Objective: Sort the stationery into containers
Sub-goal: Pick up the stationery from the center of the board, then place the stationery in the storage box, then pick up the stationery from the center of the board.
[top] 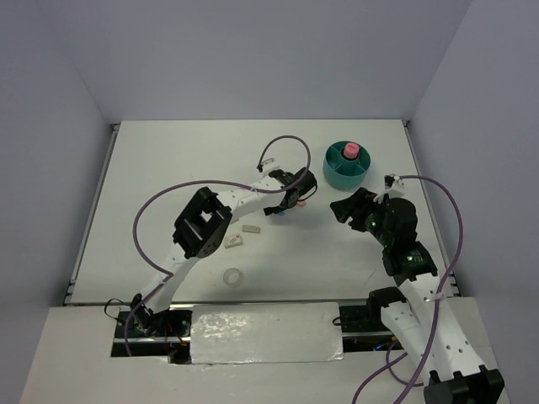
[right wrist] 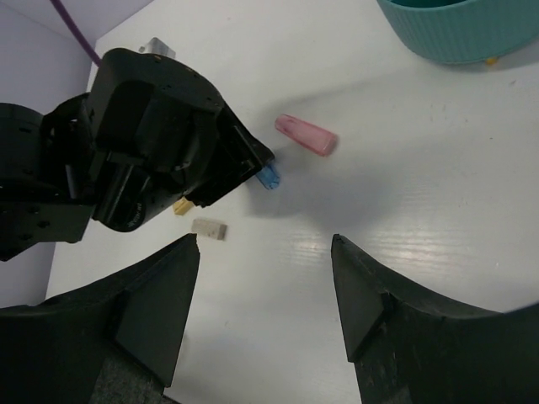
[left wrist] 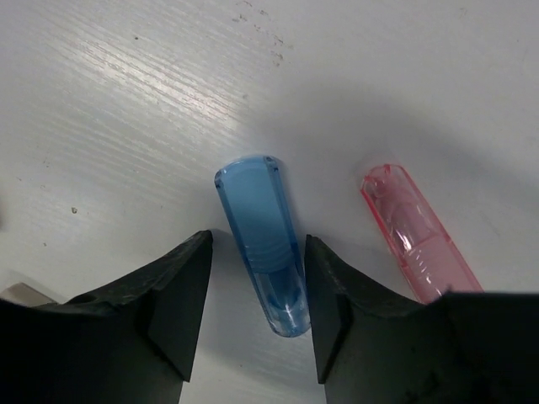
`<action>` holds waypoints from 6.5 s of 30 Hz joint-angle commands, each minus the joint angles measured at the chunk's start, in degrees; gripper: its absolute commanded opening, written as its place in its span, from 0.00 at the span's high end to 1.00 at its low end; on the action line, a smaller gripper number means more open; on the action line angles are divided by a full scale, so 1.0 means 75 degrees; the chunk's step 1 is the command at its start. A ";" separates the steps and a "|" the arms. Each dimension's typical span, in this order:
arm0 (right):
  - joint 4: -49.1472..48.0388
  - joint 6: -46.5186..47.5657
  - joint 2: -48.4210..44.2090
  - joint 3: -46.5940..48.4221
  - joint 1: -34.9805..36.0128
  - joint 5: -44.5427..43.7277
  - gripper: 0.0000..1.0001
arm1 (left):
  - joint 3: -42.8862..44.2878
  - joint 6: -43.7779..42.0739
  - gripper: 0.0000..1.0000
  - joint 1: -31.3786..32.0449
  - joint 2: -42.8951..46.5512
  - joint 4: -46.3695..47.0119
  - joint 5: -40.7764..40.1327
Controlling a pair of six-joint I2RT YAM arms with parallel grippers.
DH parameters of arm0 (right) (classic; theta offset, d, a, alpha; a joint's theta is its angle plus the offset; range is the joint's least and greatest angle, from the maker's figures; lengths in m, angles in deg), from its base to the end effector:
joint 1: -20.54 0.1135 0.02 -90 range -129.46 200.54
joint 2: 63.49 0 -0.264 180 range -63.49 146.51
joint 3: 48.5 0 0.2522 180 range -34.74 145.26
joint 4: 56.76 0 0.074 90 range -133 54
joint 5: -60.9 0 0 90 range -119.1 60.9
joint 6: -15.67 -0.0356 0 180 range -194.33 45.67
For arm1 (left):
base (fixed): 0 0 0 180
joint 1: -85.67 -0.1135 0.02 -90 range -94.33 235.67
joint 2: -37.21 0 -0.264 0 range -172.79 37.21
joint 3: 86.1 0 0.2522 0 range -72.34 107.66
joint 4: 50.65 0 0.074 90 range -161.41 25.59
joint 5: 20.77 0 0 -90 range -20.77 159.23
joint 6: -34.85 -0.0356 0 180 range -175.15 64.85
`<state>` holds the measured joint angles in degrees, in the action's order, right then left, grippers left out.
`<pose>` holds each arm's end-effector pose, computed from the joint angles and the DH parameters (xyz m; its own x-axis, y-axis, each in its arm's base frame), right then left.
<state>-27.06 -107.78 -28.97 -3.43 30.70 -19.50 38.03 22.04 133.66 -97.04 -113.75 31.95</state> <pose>0.1500 0.0329 0.2735 -0.4508 0.4714 -0.7580 -0.0965 0.8185 0.5664 0.3386 -0.3437 0.1603 -0.6045 -0.4882 -0.6295 -0.5197 0.8406 -0.1529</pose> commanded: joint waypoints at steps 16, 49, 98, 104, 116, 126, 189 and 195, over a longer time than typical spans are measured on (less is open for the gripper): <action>-0.2076 -0.0683 0.0600 -0.0986 0.0041 0.1601 0.00 | -0.6016 -0.3164 1.00 0.1160 0.3765 0.5643 0.1417; -0.3839 -0.1170 0.2499 -0.0604 0.2889 -0.0447 1.00 | -0.9946 -0.6425 0.11 0.1793 0.7353 1.1586 0.3143; -0.6205 0.3277 0.8499 0.3384 -0.2701 0.0723 0.58 | -0.6806 -0.5347 0.01 0.0211 0.7308 0.5583 0.3165; -0.6636 0.2868 0.7822 0.2858 -0.2678 0.0221 0.53 | -0.6479 -0.4997 0.01 0.0188 0.6688 0.5619 0.3377; -0.2588 0.0512 0.2853 0.1451 -0.1987 -0.1588 0.00 | -0.2508 -0.0464 0.01 0.0270 0.3011 0.2281 0.0955; -0.0170 0.0756 0.0062 0.0162 -0.1881 0.0616 0.00 | 0.1866 0.1895 0.01 0.0961 -0.0437 -0.0476 -0.0596; -0.0144 -0.0425 -0.1910 -0.1079 -0.1881 0.3476 0.00 | -0.6546 -0.5100 1.00 0.1125 0.1869 0.5254 0.3565; -0.1035 -0.0847 -0.1300 -0.1876 -0.1869 0.3185 0.00 | -0.7622 -0.5310 1.00 0.1452 0.3179 0.6272 0.2803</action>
<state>-28.39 -111.94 -40.20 -15.47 16.29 5.22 -10.78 -15.18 142.33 -72.72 -55.92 50.83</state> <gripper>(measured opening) 0.996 0.361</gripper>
